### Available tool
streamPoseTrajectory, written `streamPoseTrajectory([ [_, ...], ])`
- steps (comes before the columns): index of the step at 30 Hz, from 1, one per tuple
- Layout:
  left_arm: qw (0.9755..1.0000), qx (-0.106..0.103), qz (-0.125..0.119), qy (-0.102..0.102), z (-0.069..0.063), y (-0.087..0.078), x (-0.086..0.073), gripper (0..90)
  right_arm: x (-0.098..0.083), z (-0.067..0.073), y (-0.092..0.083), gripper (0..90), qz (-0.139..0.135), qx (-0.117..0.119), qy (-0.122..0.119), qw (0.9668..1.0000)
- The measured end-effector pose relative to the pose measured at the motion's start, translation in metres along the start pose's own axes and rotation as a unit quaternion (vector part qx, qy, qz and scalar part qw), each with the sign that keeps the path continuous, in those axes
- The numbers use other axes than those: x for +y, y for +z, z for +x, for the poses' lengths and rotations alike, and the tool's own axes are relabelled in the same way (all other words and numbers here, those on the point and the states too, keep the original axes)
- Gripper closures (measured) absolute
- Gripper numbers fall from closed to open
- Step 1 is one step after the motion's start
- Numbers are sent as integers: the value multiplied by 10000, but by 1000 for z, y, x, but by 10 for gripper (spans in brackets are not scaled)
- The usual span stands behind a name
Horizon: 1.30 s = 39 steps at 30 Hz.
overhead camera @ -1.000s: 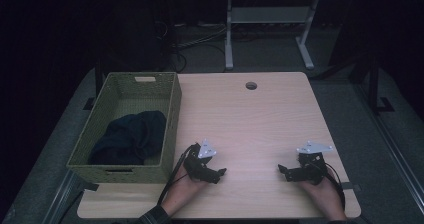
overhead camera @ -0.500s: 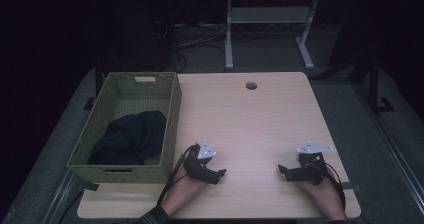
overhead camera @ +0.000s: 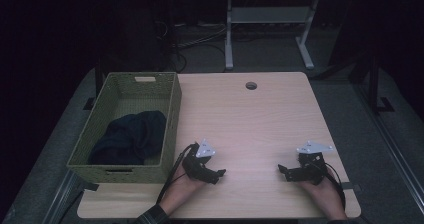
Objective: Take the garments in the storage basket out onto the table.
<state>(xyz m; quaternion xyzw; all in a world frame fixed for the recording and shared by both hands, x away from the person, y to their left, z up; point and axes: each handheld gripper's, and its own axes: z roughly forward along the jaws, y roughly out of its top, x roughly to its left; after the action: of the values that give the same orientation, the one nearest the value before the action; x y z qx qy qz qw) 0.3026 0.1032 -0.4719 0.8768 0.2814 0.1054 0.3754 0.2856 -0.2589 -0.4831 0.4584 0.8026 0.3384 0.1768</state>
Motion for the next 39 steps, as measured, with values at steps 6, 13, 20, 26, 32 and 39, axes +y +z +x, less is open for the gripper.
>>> streamPoseTrajectory([
  [6,10000,43,-37,15,4,-6,2,134,0,0,0,31,0,-1,1,10000],
  [13,9999,70,-96,49,6,-10,4,134,0,0,0,31,0,1,6,10000],
  [20,9998,51,-157,60,6,-13,7,134,0,0,0,31,0,0,5,10000],
  [26,9996,-68,-270,-42,9,-19,11,134,0,0,0,31,-1,1,6,10000],
  [32,9994,-124,-312,-56,9,-21,15,134,0,0,0,31,-1,1,3,10000],
  [39,9994,-197,-269,-33,9,-21,18,134,0,0,0,30,1,-2,1,10000],
])
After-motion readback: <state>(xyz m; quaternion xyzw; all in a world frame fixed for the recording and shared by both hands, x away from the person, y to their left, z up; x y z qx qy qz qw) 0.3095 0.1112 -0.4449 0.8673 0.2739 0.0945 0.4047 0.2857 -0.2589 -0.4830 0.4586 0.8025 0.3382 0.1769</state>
